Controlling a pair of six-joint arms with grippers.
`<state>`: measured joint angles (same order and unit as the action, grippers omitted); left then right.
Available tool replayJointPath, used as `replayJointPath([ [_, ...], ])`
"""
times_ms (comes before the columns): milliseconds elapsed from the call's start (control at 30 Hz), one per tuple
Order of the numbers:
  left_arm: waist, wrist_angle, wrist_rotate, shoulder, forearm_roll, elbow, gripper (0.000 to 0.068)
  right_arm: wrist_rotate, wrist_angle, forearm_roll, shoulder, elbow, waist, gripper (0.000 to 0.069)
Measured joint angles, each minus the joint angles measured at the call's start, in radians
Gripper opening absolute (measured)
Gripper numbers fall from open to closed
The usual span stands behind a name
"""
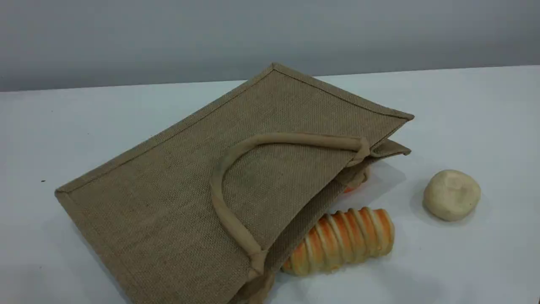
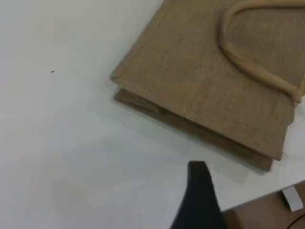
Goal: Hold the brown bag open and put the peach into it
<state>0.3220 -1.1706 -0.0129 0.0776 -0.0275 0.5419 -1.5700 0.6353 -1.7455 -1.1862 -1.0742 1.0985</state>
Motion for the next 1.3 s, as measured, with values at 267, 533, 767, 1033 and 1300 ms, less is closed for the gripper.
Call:
replayJointPath([
  [267,0.000,-0.001,0.000,0.000,-0.001,0.000,0.0469,0.000,-0.206,0.004,0.000,0.000,-0.169,0.0573],
  [533,0.000,-0.001,0.000,0.000,-0.001,0.000,0.0469,0.000,-0.426,0.007,0.000,0.000,-0.293,0.0573],
  [767,0.000,-0.001,0.000,0.000,-0.001,0.000,0.0469,0.000,-0.309,0.000,0.000,0.000,-0.321,0.0573],
  [1033,0.000,-0.001,0.000,0.000,-0.001,0.000,0.0469,0.000,-0.351,0.000,0.000,0.000,-0.402,0.0573],
  [1300,0.000,-0.001,0.000,0.000,-0.001,0.000,0.0469,0.000,-0.519,0.004,0.000,0.000,-0.604,0.0573],
])
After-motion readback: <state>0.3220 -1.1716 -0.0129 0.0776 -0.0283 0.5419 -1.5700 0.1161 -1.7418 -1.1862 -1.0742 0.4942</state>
